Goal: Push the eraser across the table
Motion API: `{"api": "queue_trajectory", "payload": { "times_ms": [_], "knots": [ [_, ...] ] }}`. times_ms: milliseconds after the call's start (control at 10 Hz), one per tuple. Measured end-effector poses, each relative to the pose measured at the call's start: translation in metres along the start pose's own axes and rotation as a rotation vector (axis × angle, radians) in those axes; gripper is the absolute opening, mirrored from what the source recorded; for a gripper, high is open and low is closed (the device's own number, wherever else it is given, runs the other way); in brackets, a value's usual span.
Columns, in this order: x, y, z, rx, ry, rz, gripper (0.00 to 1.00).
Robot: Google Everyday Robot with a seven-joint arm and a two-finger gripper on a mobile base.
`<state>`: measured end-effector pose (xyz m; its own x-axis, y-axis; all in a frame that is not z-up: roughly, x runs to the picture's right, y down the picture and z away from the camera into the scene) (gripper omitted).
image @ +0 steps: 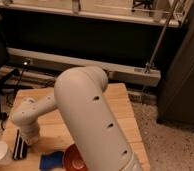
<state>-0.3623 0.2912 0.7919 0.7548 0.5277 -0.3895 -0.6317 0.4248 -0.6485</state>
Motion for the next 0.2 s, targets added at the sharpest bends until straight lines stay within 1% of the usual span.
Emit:
{"api": "queue_trajectory", "payload": {
  "times_ms": [100,200],
  "knots": [
    [-0.0045,0.0095,0.0029,0.01,0.005,-0.024,0.04],
    [-0.0049,0.0102,0.003,0.01,0.005,-0.025,0.04]
  ]
}}
